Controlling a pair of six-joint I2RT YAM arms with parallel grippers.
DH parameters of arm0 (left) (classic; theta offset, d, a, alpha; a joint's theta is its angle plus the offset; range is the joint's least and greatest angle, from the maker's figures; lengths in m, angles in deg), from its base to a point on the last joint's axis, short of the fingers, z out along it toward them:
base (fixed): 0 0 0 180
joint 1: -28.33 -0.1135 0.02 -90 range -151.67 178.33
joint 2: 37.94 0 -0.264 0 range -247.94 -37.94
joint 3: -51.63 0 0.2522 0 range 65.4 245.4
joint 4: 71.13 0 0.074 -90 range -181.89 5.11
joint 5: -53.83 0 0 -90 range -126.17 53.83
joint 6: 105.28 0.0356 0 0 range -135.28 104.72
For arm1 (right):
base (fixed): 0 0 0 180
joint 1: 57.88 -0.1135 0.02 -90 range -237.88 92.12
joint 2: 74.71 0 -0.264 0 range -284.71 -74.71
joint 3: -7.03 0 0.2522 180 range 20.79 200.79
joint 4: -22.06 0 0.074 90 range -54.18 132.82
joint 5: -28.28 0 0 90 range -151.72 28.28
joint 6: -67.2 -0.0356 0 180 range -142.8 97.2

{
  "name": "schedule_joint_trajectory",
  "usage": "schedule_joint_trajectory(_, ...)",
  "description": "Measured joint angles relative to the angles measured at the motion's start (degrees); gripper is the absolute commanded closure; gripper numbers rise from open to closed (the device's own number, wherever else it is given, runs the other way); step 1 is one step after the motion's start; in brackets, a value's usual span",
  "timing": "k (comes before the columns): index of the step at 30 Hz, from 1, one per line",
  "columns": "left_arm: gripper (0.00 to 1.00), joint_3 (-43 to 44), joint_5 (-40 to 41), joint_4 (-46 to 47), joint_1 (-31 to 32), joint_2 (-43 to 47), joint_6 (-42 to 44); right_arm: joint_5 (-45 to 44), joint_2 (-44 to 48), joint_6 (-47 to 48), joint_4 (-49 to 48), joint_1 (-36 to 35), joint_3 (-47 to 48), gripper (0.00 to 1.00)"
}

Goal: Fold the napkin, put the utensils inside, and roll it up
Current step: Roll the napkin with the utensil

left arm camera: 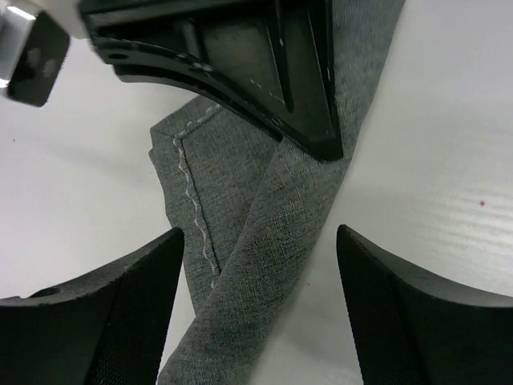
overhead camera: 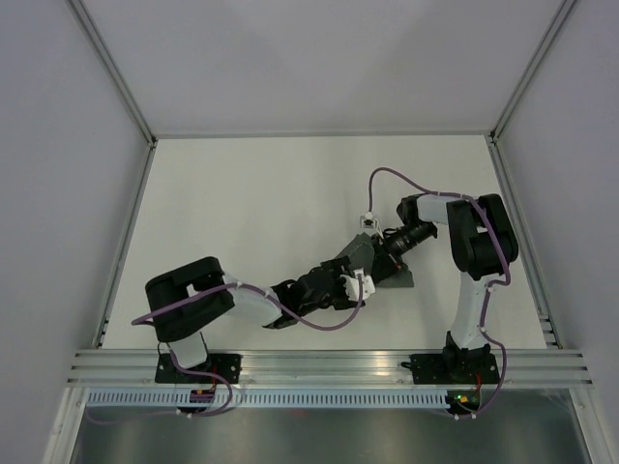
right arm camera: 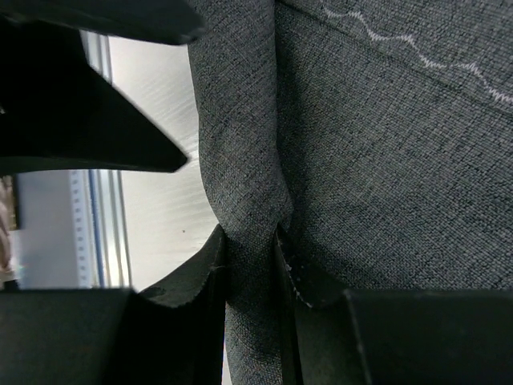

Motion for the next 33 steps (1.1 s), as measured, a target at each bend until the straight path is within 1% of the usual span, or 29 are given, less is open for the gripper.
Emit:
schedule_joint_trajectory(4,0.15,1.97,0.92,-1.03,0.85,-4.66,6.38,0.15,-1.14,0.2,3.04,-0.02,0.02,0.86)
schedule_joint_trajectory(6,0.16,3.08,0.94,-1.27,0.85,-6.29,8.96,0.13,-1.44,0.33,3.93,-0.02,0.02,0.86)
schedule_joint_trajectory(9,0.24,5.01,0.33,-3.04,0.98,-7.48,11.87,0.07,-1.55,0.35,4.09,0.04,0.13,0.86)
schedule_joint_trajectory(10,0.34,5.64,-0.02,-4.04,1.07,-7.61,12.46,0.04,-1.6,0.33,4.13,0.11,0.13,0.86)
schedule_joint_trajectory(12,0.44,6.84,-1.53,-6.6,1.14,-7.93,13.22,0.09,-1.75,0.13,4.17,0.31,0.15,0.86)
schedule_joint_trajectory(13,0.6,7.45,-2.25,-7.98,1.22,-8.09,13.38,0.09,-1.79,-0.04,4.2,0.37,0.22,0.86)
schedule_joint_trajectory(15,0.75,9.01,-4.02,-11.91,1.33,-8.31,13.64,-0.11,-1.81,-0.44,4.07,0.44,0.26,0.85)
schedule_joint_trajectory(16,0.85,10.14,-4.52,-14.29,1.4,-8.33,13.79,-0.28,-1.81,-0.7,3.91,0.52,0.26,0.84)
schedule_joint_trajectory(19,0.96,14.25,-6.08,-21.09,1.16,-8.17,13.62,-1.25,-1.73,-1.2,3.91,0.94,0.44,0.73)
schedule_joint_trajectory(20,0.98,15.89,-6.95,-23.78,0.94,-8.35,13.35,-1.66,-1.6,-1.6,4.02,1.09,0.42,0.65)
schedule_joint_trajectory(22,0.98,18.53,-8.72,-28.13,0.31,-8.79,12.66,-2.1,-1.14,-2.47,3.91,1.25,0.35,0.57)
schedule_joint_trajectory(23,0.98,19.65,-9.79,-29.81,-0.07,-8.98,12.0,-2.43,-0.74,-3.04,3.89,1.27,0.31,0.51)
schedule_joint_trajectory(27,0.98,21.79,-14.6,-32.54,-2.25,-9.38,8.9,-3.63,1.86,-4.7,3.17,1.33,-0.17,0.39)
schedule_joint_trajectory(29,0.98,22.86,-16.87,-33.51,-3.26,-9.81,7.39,-4.04,3.1,-5.27,1.97,1.57,-0.17,0.37)
schedule_joint_trajectory(33,0.98,24.63,-19.98,-34.64,-4.31,-10.8,5.4,-5.46,5.51,-6.86,-2.36,3.89,0.13,0.36)
